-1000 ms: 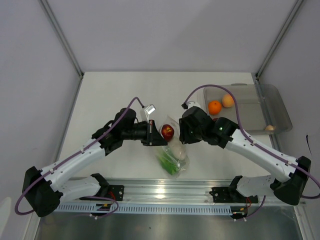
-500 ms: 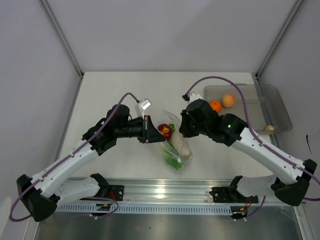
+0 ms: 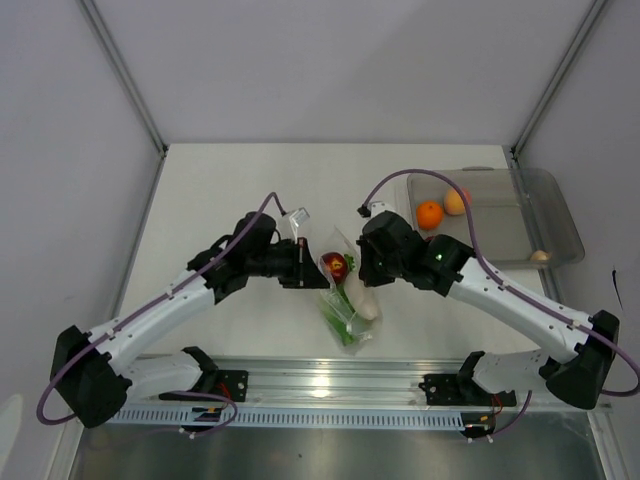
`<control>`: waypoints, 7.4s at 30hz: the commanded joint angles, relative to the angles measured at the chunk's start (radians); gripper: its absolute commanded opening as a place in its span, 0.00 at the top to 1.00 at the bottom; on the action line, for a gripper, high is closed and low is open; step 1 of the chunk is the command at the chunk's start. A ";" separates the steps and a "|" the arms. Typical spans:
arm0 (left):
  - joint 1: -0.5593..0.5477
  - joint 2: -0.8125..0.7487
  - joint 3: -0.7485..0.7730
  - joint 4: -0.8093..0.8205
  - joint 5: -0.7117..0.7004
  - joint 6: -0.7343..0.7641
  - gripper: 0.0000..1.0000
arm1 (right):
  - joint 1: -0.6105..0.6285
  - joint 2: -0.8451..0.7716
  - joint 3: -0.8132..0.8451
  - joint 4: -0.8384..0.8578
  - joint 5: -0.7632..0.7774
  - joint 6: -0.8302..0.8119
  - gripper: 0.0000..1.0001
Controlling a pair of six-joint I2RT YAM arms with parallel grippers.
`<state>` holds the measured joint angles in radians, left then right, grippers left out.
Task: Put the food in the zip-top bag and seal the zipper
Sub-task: Adjust the zipper food storage bag at the center of the board, then pick up the fake fruit from the bin, then place the fake fruit in the zipper food storage bag, then adjust the zipper food storage bag at the center of the board.
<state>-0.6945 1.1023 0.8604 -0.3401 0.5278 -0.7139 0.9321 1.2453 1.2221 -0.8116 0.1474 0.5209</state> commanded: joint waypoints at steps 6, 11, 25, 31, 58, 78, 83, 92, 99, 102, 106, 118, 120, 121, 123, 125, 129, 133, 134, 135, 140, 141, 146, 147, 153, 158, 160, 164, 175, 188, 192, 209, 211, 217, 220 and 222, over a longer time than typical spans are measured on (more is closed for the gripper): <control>0.039 -0.107 0.256 -0.080 0.027 0.044 0.99 | 0.005 -0.050 0.217 -0.054 0.044 -0.047 1.00; 0.039 -0.157 0.172 -0.040 0.028 0.016 0.99 | 0.007 -0.113 0.191 -0.032 0.027 -0.019 1.00; 0.072 -0.065 0.251 -0.094 0.061 0.071 1.00 | -0.029 -0.047 0.178 0.011 -0.028 -0.030 1.00; 0.072 -0.125 0.284 -0.122 0.054 0.076 1.00 | -0.058 -0.089 0.191 0.000 -0.022 -0.033 1.00; 0.085 -0.018 0.157 -0.059 0.072 0.100 0.99 | -0.396 -0.078 0.304 -0.017 -0.067 -0.153 0.01; 0.085 -0.019 0.077 0.030 0.144 0.054 0.99 | -1.064 0.419 0.145 0.497 -0.173 0.073 0.01; 0.085 -0.012 0.066 0.052 0.159 0.044 0.99 | -1.096 0.555 0.194 0.534 -0.219 0.106 0.00; 0.086 0.027 0.083 0.062 0.176 0.045 1.00 | -1.115 0.703 0.214 0.617 -0.247 0.114 0.00; 0.085 0.047 0.086 0.064 0.179 0.042 0.99 | -1.116 0.778 0.232 0.654 -0.284 0.126 0.00; 0.087 0.050 0.089 0.064 0.179 0.041 0.99 | -1.118 0.801 0.241 0.654 -0.289 0.126 0.01; 0.087 0.051 0.091 0.059 0.178 0.041 0.99 | -1.116 0.819 0.240 0.670 -0.292 0.125 0.01; 0.087 0.022 0.071 0.053 0.164 0.030 0.99 | -1.109 0.737 0.194 0.655 -0.321 0.079 0.59; 0.085 0.019 0.066 0.052 0.159 0.030 0.99 | -1.086 0.662 0.163 0.629 -0.280 0.074 0.59; 0.087 0.018 0.065 0.050 0.158 0.028 1.00 | -1.075 0.575 0.140 0.593 -0.267 0.068 0.59; 0.087 0.019 0.063 0.052 0.158 0.028 0.99 | -1.041 0.482 0.131 0.537 -0.237 0.044 0.58; 0.086 0.018 0.066 0.052 0.158 0.030 0.99 | -1.012 0.341 0.108 0.459 -0.238 0.037 0.57; 0.087 0.019 0.068 0.046 0.153 0.036 0.99 | -0.816 0.137 0.088 0.364 -0.302 -0.051 0.56; 0.086 0.016 0.065 0.043 0.150 0.036 0.99 | -0.609 -0.021 0.070 0.253 -0.334 -0.122 0.54; 0.087 0.014 0.065 0.041 0.150 0.034 0.99 | -0.577 -0.046 0.065 0.240 -0.348 -0.131 0.53; 0.087 0.013 0.062 0.038 0.150 0.034 1.00 | -0.544 -0.084 0.063 0.223 -0.359 -0.140 0.53; 0.087 0.005 0.065 0.027 0.140 0.034 0.99 | -0.347 -0.127 0.040 0.131 -0.373 -0.128 0.49; 0.086 0.002 0.066 0.026 0.138 0.033 1.00 | -0.320 -0.130 0.031 0.126 -0.364 -0.122 0.49; 0.085 -0.009 0.072 0.009 0.124 0.031 0.99 | -0.146 -0.103 -0.029 0.114 -0.272 -0.087 0.45; 0.085 -0.012 0.071 0.004 0.123 0.033 0.99 | -0.124 -0.095 -0.032 0.114 -0.247 -0.085 0.45; 0.087 -0.025 0.077 -0.016 0.115 0.033 0.99 | -0.010 -0.032 -0.038 0.121 -0.178 -0.061 0.40; 0.086 -0.038 0.068 -0.025 0.107 0.033 0.99 | 0.022 -0.001 -0.039 0.132 -0.160 -0.044 0.25; 0.087 -0.044 0.060 -0.027 0.106 0.031 0.99 | 0.033 0.009 -0.036 0.132 -0.151 -0.044 0.07; 0.085 -0.051 0.048 -0.027 0.100 0.030 1.00 | 0.040 0.017 -0.015 0.117 -0.105 -0.050 0.01; 0.087 -0.061 0.042 -0.033 0.097 0.033 0.99 | 0.037 -0.029 0.111 -0.072 0.104 -0.055 0.01; 0.087 -0.073 0.035 -0.030 0.101 0.031 0.99 | -0.039 -0.066 -0.030 -0.034 0.044 -0.033 0.16; 0.085 -0.081 0.034 -0.034 0.098 0.033 0.99 | -0.062 -0.043 -0.064 0.026 -0.002 -0.042 0.48; 0.086 -0.127 0.089 -0.073 0.095 0.030 0.99 | -0.004 -0.135 0.155 0.054 -0.127 -0.130 1.00; 0.087 -0.147 0.092 -0.088 0.081 0.033 0.99 | 0.004 -0.142 0.159 0.052 -0.132 -0.122 1.00; 0.086 -0.093 0.000 -0.048 0.063 0.048 0.99 | 0.004 -0.118 0.007 0.121 -0.124 -0.082 1.00; 0.086 -0.049 -0.038 -0.027 0.070 0.045 0.99 | 0.004 -0.095 -0.058 0.135 -0.115 -0.065 1.00; 0.086 -0.036 -0.026 -0.010 0.080 0.041 0.99 | 0.005 -0.069 -0.046 0.118 -0.103 -0.071 1.00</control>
<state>-0.6155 1.0492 0.8368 -0.3977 0.6048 -0.6727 0.9287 1.1561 1.1694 -0.7212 0.0338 0.4343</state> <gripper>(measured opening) 0.005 0.003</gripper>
